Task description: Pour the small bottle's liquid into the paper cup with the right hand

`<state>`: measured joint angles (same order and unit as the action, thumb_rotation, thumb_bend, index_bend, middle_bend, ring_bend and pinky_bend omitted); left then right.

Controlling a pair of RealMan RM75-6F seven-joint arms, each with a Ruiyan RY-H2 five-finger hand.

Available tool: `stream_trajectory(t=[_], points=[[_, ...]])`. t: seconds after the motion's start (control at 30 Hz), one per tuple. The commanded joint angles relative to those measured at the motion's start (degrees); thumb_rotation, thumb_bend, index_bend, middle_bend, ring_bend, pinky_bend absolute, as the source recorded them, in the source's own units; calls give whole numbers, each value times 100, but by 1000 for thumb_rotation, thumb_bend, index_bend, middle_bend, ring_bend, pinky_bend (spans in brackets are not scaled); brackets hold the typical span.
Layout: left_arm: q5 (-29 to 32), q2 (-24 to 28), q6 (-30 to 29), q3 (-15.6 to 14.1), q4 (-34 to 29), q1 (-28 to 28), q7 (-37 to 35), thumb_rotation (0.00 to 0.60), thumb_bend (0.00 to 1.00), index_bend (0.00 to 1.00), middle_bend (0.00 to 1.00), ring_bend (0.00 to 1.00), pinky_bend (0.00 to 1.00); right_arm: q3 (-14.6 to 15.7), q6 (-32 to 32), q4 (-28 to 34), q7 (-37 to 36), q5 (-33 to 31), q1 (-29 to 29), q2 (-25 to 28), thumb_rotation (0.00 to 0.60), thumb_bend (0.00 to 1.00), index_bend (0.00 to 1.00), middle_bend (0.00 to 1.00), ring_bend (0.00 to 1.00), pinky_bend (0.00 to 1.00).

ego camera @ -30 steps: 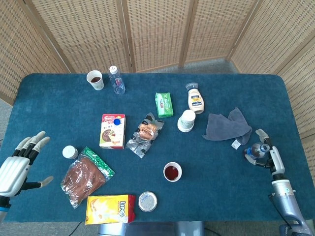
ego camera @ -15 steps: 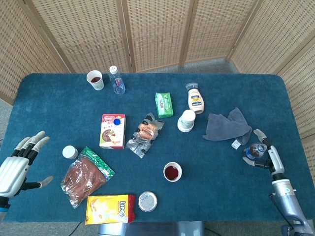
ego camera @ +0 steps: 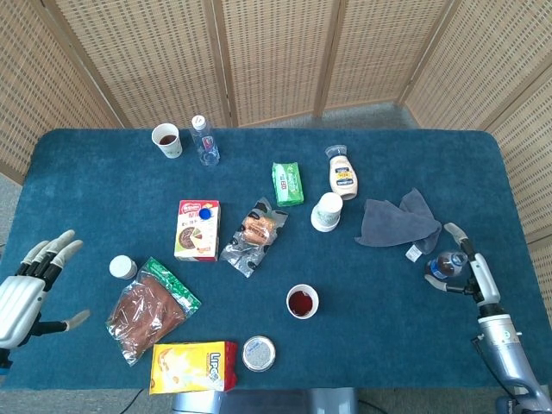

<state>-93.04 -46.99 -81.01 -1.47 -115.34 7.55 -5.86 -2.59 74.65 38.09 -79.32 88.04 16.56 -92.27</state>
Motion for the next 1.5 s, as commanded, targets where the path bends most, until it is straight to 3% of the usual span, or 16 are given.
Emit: stream_trajectory(t=[0.03, 0.57, 0.97, 1.13, 1.33, 1.5], points=[[-40, 32, -48, -8, 16, -19, -81, 600, 149, 0, 0, 0, 0, -58, 77, 237, 206, -33, 3, 147, 600, 0, 0, 0, 0, 0], [-210, 155, -203, -45, 114, -76, -439, 600, 150, 0, 0, 0, 0, -249, 329, 1433, 942, -117, -22, 809, 600, 0, 0, 0, 0, 0], [-248, 201, -290, -45, 149, -107, -582, 600, 150, 0, 0, 0, 0, -507, 678, 1727, 1829, -96, 82, 1111, 600, 0, 0, 0, 0, 0], [-289, 227, -348, -55, 171, -133, -643, 600, 149, 0, 0, 0, 0, -449, 769, 2489, 2638, 91, 110, 1594, 600, 0, 0, 0, 0, 0], [-371, 246, -419, -83, 202, -174, -678, 600, 149, 0, 0, 0, 0, -286, 496, 3911, 3810, 196, 124, 2365, 600, 0, 0, 0, 0, 0], [-464, 257, -495, -117, 244, -218, -695, 600, 149, 0, 0, 0, 0, -207, 467, 4265, 4550, 332, 145, 2516, 600, 0, 0, 0, 0, 0]])
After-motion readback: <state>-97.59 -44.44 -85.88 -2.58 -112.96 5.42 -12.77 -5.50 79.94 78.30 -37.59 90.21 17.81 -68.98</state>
